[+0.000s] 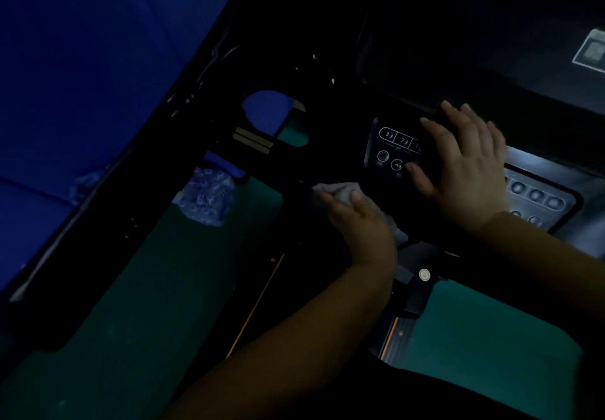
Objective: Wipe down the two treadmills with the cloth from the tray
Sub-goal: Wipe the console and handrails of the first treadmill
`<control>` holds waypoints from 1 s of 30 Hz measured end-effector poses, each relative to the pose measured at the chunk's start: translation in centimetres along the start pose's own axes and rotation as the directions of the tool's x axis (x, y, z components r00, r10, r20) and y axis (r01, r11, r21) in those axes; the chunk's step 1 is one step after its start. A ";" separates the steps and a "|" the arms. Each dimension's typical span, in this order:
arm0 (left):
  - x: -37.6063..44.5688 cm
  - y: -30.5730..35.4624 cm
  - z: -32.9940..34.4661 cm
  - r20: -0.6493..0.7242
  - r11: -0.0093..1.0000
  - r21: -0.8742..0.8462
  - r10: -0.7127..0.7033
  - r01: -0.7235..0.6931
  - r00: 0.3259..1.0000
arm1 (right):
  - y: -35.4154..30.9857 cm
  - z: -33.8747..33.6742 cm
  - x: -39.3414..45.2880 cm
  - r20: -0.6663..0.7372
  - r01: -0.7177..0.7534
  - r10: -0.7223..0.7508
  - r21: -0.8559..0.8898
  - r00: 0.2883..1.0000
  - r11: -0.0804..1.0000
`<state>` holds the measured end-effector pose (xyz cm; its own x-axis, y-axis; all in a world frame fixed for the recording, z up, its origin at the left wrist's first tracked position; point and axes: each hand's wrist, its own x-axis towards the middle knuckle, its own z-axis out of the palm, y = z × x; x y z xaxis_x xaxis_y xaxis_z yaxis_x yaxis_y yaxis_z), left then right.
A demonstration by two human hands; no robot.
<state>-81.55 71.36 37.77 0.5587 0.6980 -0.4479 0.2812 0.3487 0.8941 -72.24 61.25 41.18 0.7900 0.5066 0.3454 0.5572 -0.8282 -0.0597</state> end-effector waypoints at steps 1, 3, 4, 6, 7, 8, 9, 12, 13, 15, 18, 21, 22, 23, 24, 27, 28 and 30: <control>-1.0 -0.1 0.4 0.015 1.000 -0.016 0.020 -0.020 1.000 | 0.0 0.0 0.0 0.002 0.005 -0.005 0.002 1.000 1.000; -1.8 0.0 0.7 0.024 0.998 -0.038 0.044 -0.043 0.999 | 0.1 0.0 0.0 0.001 0.014 -0.014 0.009 1.000 1.000; -1.3 0.5 0.8 -0.017 0.998 -0.024 0.057 -0.058 0.998 | 0.1 0.0 0.0 0.002 0.015 -0.015 0.011 1.000 1.000; 0.9 1.4 0.8 -0.150 0.996 -0.030 0.084 -0.090 0.985 | 0.2 -0.1 -0.1 0.003 0.017 -0.017 0.011 1.000 1.000; 2.4 1.8 0.8 -0.207 0.993 -0.073 0.072 -0.089 0.976 | 0.2 0.0 -0.1 0.000 0.020 -0.020 0.014 1.000 1.000; 3.8 2.2 0.8 -0.252 0.990 -0.110 0.061 -0.091 0.966 | 0.2 0.0 0.0 -0.006 0.022 -0.022 0.018 1.000 1.000; 4.6 2.3 0.8 -0.281 0.987 -0.124 0.065 -0.103 0.958 | 0.2 0.0 0.0 -0.012 0.024 -0.024 0.020 1.000 1.000; 2.4 1.1 1.9 -0.251 0.986 -0.088 0.115 -0.141 0.961 | 0.2 0.1 -0.1 -0.017 0.026 -0.025 0.020 1.000 0.999; 0.9 0.1 2.5 -0.208 0.986 -0.054 0.144 -0.159 0.968 | 0.2 0.0 -0.1 -0.017 0.025 -0.024 0.029 1.000 0.999; -2.1 -1.2 3.0 -0.110 0.977 -0.005 0.212 -0.214 0.971 | 0.2 -0.1 -0.1 -0.012 0.028 -0.027 0.046 1.000 0.999; -1.0 -1.0 2.1 -0.065 0.951 0.095 0.300 -0.294 0.952 | 0.2 -0.1 -0.1 -0.003 0.023 -0.023 0.034 1.000 0.999; 4.0 1.5 -0.4 -0.136 0.930 0.179 0.345 -0.320 0.929 | 0.2 -0.1 -0.2 -0.004 0.024 -0.024 0.027 1.000 0.999; 5.5 2.4 -1.3 -0.146 0.919 0.204 0.369 -0.337 0.918 | 0.2 -0.1 -0.1 -0.007 0.025 -0.025 0.032 1.000 0.999; 6.6 3.1 -2.2 -0.147 0.900 0.231 0.408 -0.370 0.901 | 0.2 0.0 -0.2 -0.012 0.025 -0.025 0.037 1.000 0.999; 7.3 3.5 -2.9 -0.134 0.868 0.259 0.467 -0.424 0.874 | 0.2 0.0 -0.2 -0.018 0.024 -0.023 0.043 1.000 0.999; 6.9 3.0 -3.8 0.043 0.692 0.365 0.656 -0.623 0.754 | 0.3 0.0 0.0 -0.031 0.018 -0.016 0.067 0.999 0.998; 6.2 2.2 -3.8 0.158 0.608 0.423 0.681 -0.672 0.715 | 0.2 -0.1 0.0 -0.027 0.018 -0.016 0.068 1.000 0.997; 5.0 0.9 -3.6 0.329 0.497 0.507 0.644 -0.705 0.691 | 0.2 -0.3 0.1 -0.012 0.013 -0.012 0.061 1.000 0.998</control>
<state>-81.26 77.43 36.37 0.8238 0.5006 0.2659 0.1414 -0.6358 0.7588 -72.15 61.11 41.54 0.7801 0.5137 0.3571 0.5819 -0.8054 -0.1128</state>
